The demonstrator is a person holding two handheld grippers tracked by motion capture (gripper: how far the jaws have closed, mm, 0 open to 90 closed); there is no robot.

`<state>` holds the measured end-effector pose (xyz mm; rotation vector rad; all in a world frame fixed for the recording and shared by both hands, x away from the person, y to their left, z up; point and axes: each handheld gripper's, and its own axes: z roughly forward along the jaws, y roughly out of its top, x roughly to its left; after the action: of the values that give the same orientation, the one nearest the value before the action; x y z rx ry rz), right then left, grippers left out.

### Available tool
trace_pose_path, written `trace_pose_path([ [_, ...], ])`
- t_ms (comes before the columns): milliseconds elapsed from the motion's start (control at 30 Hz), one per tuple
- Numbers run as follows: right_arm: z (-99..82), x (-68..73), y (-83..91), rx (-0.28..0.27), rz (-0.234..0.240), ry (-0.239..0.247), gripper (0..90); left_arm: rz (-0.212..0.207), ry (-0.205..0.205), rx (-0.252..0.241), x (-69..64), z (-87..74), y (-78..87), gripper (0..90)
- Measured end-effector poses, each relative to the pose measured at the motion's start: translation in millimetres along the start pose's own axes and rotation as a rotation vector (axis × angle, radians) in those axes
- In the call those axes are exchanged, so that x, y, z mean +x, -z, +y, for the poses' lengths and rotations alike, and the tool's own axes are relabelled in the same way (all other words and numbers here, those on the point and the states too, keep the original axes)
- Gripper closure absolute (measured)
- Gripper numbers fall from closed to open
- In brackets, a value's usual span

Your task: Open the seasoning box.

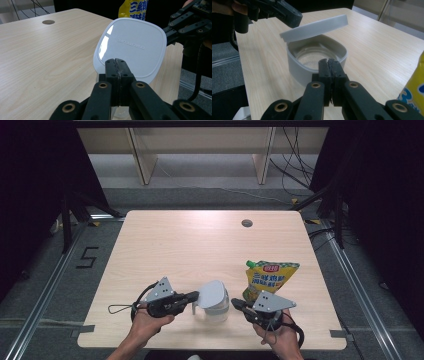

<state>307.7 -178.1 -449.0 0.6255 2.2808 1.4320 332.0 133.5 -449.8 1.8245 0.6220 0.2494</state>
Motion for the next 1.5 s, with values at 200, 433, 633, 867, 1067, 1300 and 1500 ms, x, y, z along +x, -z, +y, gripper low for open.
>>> trace_pose_path([
  [200, 9.9, 4.6, -9.2, -0.023, 0.007, 0.02, 89.8, 0.002, -0.006, 0.001, 0.1, 0.0, 0.0, 88.7],
  [433, 21.4, 10.4, -12.4, -0.04, 0.024, 0.061, 89.5, -0.011, -0.001, 0.005, 3.2, -1.5, 2.4, 83.7],
  [633, 26.9, 12.8, -16.2, -0.03, 0.042, 0.076, 89.3, -0.001, 0.008, 0.031, 9.8, -11.7, 12.5, 54.9],
  [867, 36.7, 20.6, -21.3, -0.038, 0.053, 0.108, 88.4, 0.008, 0.016, 0.125, 5.2, -37.4, 19.4, 34.6],
  [1067, 43.1, 28.3, -28.4, -0.041, 0.071, 0.123, 87.3, -0.026, 0.002, 0.122, 1.4, -46.0, 15.9, 26.9],
  [1300, 44.0, 30.5, -34.6, -0.043, 0.093, 0.123, 85.8, -0.002, 0.034, 0.101, 4.1, -46.8, 17.5, 25.8],
  [1500, 38.4, 22.9, -23.8, -0.049, 0.066, 0.1, 79.6, 0.011, 0.045, 0.106, 5.6, -50.0, 16.2, 24.2],
])
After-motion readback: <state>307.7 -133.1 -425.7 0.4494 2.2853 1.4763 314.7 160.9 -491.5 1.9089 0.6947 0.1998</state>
